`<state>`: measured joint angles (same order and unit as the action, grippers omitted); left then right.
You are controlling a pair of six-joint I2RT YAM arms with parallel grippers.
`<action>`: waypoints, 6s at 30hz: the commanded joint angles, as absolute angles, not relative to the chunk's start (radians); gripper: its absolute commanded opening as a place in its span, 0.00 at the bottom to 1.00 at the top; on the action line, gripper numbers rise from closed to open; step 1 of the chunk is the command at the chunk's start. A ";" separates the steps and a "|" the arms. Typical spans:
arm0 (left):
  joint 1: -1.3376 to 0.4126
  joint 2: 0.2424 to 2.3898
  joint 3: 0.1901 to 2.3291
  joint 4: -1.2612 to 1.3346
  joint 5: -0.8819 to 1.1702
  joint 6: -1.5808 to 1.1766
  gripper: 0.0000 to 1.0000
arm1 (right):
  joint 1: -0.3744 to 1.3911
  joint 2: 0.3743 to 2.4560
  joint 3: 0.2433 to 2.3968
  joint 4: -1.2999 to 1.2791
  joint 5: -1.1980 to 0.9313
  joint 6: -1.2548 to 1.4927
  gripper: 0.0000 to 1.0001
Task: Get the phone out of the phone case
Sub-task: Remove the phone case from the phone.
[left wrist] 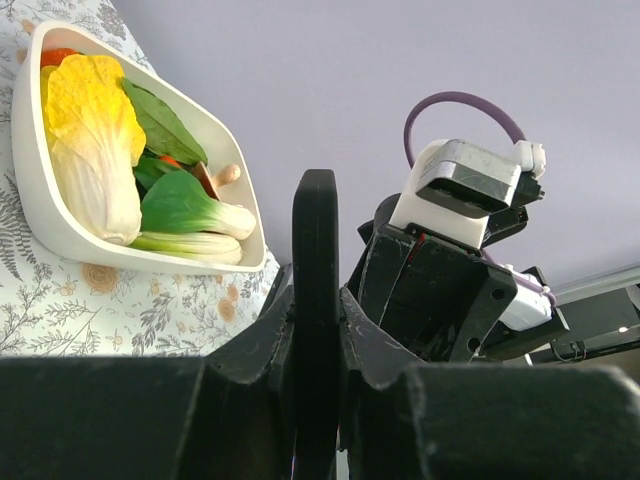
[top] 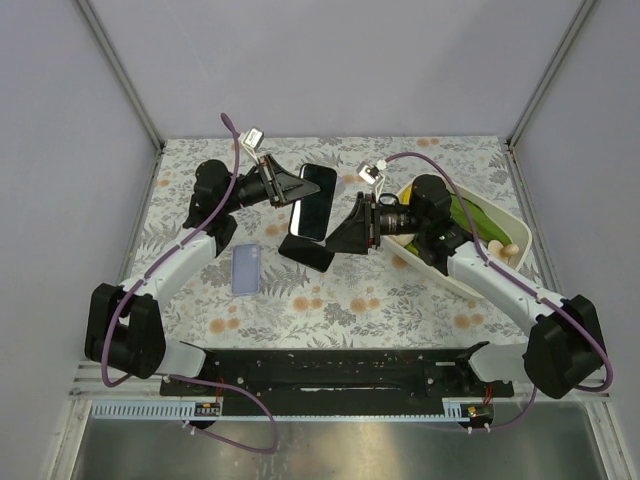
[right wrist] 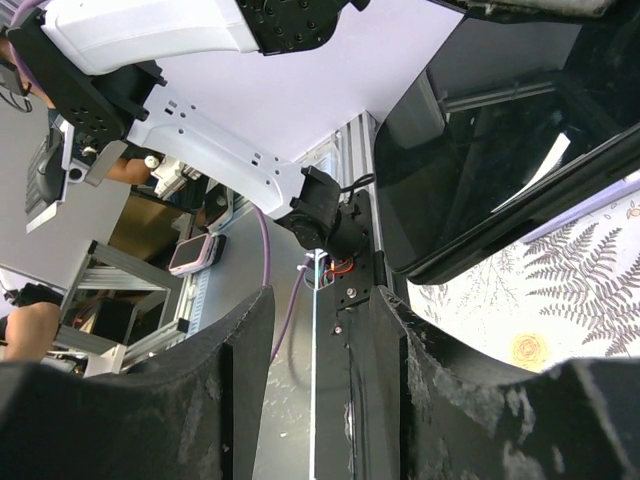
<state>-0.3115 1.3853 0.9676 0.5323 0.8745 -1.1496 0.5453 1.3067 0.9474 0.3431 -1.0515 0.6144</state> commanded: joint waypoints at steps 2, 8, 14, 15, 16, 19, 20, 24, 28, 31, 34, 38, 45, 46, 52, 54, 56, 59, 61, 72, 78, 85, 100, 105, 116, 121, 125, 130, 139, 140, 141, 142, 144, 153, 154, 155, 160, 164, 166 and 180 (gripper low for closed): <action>-0.307 1.376 1.029 0.611 0.851 -1.161 0.00 | 0.552 1.324 0.946 0.426 -1.080 0.649 0.51; -0.307 1.381 1.022 0.633 0.848 -1.172 0.00 | 0.555 1.345 0.951 0.440 -1.086 0.666 0.51; -0.305 1.376 1.012 0.658 0.848 -1.186 0.00 | 0.557 1.358 0.946 0.446 -1.086 0.672 0.51; -0.307 1.374 1.012 0.658 0.847 -1.184 0.00 | 0.557 1.361 0.946 0.455 -1.086 0.678 0.51; -0.307 1.373 1.008 0.663 0.845 -1.184 0.00 | 0.555 1.361 0.946 0.460 -1.085 0.683 0.51; -0.307 1.368 0.997 0.678 0.845 -1.189 0.00 | 0.557 1.367 0.950 0.469 -1.086 0.692 0.51; -0.307 1.368 0.996 0.681 0.845 -1.189 0.00 | 0.557 1.367 0.951 0.474 -1.089 0.696 0.51; -0.310 1.365 0.982 0.707 0.844 -1.201 0.00 | 0.557 1.370 0.954 0.466 -1.075 0.698 0.51; -0.316 1.362 0.971 0.718 0.844 -1.200 0.00 | 0.557 1.387 0.963 0.483 -1.074 0.719 0.51; -0.322 1.359 0.962 0.718 0.845 -1.193 0.00 | 0.557 1.391 0.963 0.488 -1.071 0.721 0.51; -0.331 1.358 0.950 0.713 0.844 -1.186 0.00 | 0.557 1.394 0.968 0.489 -1.069 0.727 0.51; -0.344 1.359 0.940 0.709 0.845 -1.184 0.00 | 0.557 1.404 0.976 0.488 -1.062 0.729 0.51; -0.360 1.358 0.928 0.732 0.850 -1.201 0.00 | 0.554 1.431 0.992 0.480 -1.049 0.735 0.51; -0.362 1.358 0.925 0.742 0.853 -1.209 0.00 | 0.552 1.434 0.994 0.477 -1.048 0.735 0.51; -0.370 1.355 0.919 0.768 0.859 -1.224 0.00 | 0.540 1.447 1.003 0.486 -1.045 0.745 0.50; -0.373 1.355 0.916 0.772 0.859 -1.226 0.00 | 0.535 1.448 1.008 0.488 -1.042 0.750 0.50; -0.379 1.358 0.910 0.775 0.861 -1.223 0.00 | 0.529 1.451 1.012 0.489 -1.039 0.752 0.50; -0.383 1.356 0.900 0.782 0.854 -1.223 0.00 | 0.519 1.451 1.017 0.502 -1.026 0.762 0.50; -0.387 1.356 0.888 0.790 0.848 -1.223 0.00 | 0.511 1.445 1.020 0.502 -1.012 0.761 0.49; -0.414 1.347 0.828 0.862 0.813 -1.229 0.00 | 0.488 1.443 1.037 0.535 -0.936 0.770 0.47; -0.429 1.344 0.811 0.882 0.804 -1.226 0.00 | 0.451 1.453 1.034 0.586 -0.899 0.813 0.45; -0.460 1.358 0.808 0.899 0.795 -1.226 0.00 | 0.445 1.471 1.038 0.618 -0.899 0.833 0.43; -0.477 1.347 0.830 0.898 0.845 -1.158 0.41 | 0.436 1.450 1.074 0.471 -0.974 0.665 0.00; -0.454 1.339 0.856 0.824 0.870 -1.083 0.61 | 0.434 1.408 1.088 0.350 -1.005 0.554 0.00; -0.403 1.266 0.859 0.658 1.103 -0.712 0.99 | 0.394 1.384 1.130 0.331 -0.979 0.647 0.00; -0.403 1.255 0.839 0.583 1.068 -0.586 0.94 | 0.373 1.402 1.140 0.446 -0.997 0.817 0.00; -0.410 1.258 0.822 0.612 1.013 -0.566 0.88 | 0.345 1.431 1.112 0.638 -0.996 1.020 0.00; -0.440 1.293 0.841 0.664 0.925 -0.615 0.84 | 0.334 1.468 1.100 0.793 -0.991 1.149 0.00; -0.485 1.413 0.891 0.814 0.827 -0.854 0.78 | 0.334 1.488 1.074 0.920 -0.960 1.229 0.00; -0.486 1.422 0.891 0.833 0.816 -0.879 0.78 | 0.334 1.488 1.072 0.922 -0.959 1.227 0.00; -0.483 1.430 0.891 0.845 0.804 -0.897 0.77 | 0.334 1.488 1.069 0.926 -0.956 1.230 0.00; -0.485 1.439 0.888 0.859 0.799 -0.916 0.77 | 0.334 1.488 1.065 0.930 -0.954 1.233 0.00; -0.485 1.445 0.877 0.894 0.785 -0.952 0.77 | 0.334 1.489 1.060 0.937 -0.951 1.238 0.00; -0.485 1.440 0.871 0.934 0.765 -1.011 0.78 | 0.334 1.493 1.046 0.953 -0.933 1.244 0.00; -0.485 1.440 0.873 0.908 0.755 -1.005 0.78 | 0.334 1.494 1.045 0.953 -0.933 1.244 0.00; -0.483 1.439 0.874 0.893 0.743 -1.006 0.78 | 0.334 1.493 1.043 0.953 -0.933 1.243 0.00; -0.483 1.456 0.882 0.891 0.730 -1.032 0.78 | 0.334 1.479 1.026 0.945 -0.922 1.232 0.00; -0.480 1.465 0.876 0.893 0.709 -1.049 0.79 | 0.334 1.477 1.016 0.951 -0.913 1.233 0.00; -0.477 1.463 0.870 0.885 0.700 -1.048 0.79 | 0.334 1.477 1.009 0.965 -0.904 1.246 0.00; -0.472 1.422 0.822 0.870 0.660 -1.002 0.84 | 0.328 1.465 0.982 1.017 -0.839 1.321 0.00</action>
<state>-0.4778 1.4605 0.8383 0.8452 0.7021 -1.0222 0.3344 1.5051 0.9783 0.8940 -0.8906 1.2934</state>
